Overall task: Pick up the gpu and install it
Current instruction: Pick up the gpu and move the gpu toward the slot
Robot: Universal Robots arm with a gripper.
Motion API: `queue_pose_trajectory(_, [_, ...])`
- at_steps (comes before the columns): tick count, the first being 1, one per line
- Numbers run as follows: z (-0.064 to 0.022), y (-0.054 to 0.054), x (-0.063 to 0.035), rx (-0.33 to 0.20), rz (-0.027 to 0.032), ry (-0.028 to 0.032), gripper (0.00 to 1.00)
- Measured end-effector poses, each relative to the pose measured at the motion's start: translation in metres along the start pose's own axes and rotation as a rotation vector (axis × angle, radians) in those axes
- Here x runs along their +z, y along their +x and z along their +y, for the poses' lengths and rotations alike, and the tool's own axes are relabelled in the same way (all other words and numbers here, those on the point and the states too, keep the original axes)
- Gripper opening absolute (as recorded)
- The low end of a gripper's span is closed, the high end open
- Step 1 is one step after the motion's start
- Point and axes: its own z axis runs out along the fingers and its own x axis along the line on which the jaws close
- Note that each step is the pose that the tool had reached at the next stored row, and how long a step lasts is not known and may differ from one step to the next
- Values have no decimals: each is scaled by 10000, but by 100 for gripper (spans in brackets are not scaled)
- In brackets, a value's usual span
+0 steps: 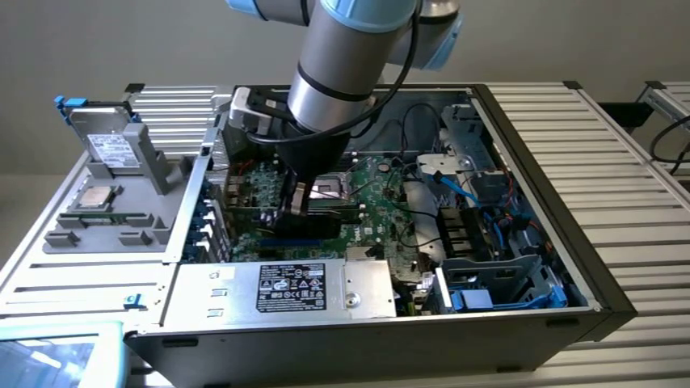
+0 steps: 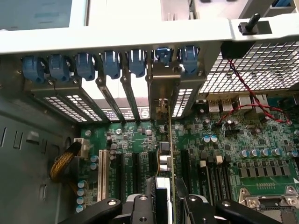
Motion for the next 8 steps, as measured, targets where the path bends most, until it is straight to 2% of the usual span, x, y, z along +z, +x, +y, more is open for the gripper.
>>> queue_pose_trajectory(8, [12, 1, 15, -1, 1, 0, 28])
